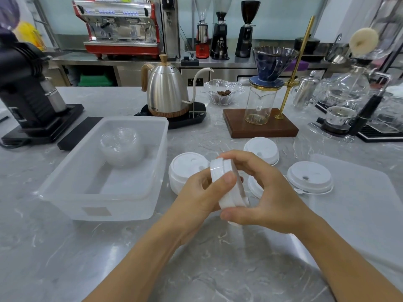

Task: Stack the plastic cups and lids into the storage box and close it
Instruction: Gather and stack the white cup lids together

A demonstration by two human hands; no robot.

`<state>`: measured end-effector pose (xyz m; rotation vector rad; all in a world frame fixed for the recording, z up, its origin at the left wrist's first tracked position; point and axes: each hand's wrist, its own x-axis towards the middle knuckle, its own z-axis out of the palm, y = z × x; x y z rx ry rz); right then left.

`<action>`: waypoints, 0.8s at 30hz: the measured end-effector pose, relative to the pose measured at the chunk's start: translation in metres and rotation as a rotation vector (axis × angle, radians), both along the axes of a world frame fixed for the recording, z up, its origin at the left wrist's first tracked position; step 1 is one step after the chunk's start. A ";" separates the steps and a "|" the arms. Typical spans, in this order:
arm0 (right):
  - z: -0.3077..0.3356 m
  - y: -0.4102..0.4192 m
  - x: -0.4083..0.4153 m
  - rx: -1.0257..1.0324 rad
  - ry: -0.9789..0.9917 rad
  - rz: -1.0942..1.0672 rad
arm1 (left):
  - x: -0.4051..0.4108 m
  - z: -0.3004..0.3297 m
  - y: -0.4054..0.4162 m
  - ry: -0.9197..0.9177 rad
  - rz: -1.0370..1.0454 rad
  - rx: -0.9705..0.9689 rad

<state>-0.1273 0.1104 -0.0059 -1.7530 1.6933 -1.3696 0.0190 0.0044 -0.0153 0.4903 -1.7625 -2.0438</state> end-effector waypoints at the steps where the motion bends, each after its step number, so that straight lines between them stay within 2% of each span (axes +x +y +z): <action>1: 0.000 0.000 0.000 0.003 -0.007 -0.003 | 0.000 0.000 0.000 -0.003 0.004 -0.004; 6: 0.003 0.001 0.003 0.028 0.043 0.032 | -0.003 -0.002 0.007 0.010 0.084 -0.090; 9: 0.004 0.000 0.004 -0.006 0.046 0.034 | -0.006 -0.003 0.012 0.048 0.122 -0.076; 15: 0.003 0.001 0.000 -0.088 0.024 0.008 | -0.001 0.001 0.012 0.102 0.094 -0.134; 20: 0.000 0.000 -0.006 0.016 0.069 0.029 | -0.002 0.001 0.011 0.102 0.134 -0.170; 24: 0.018 0.008 -0.036 -0.016 -0.087 -0.093 | 0.000 0.002 0.006 0.076 0.178 -0.194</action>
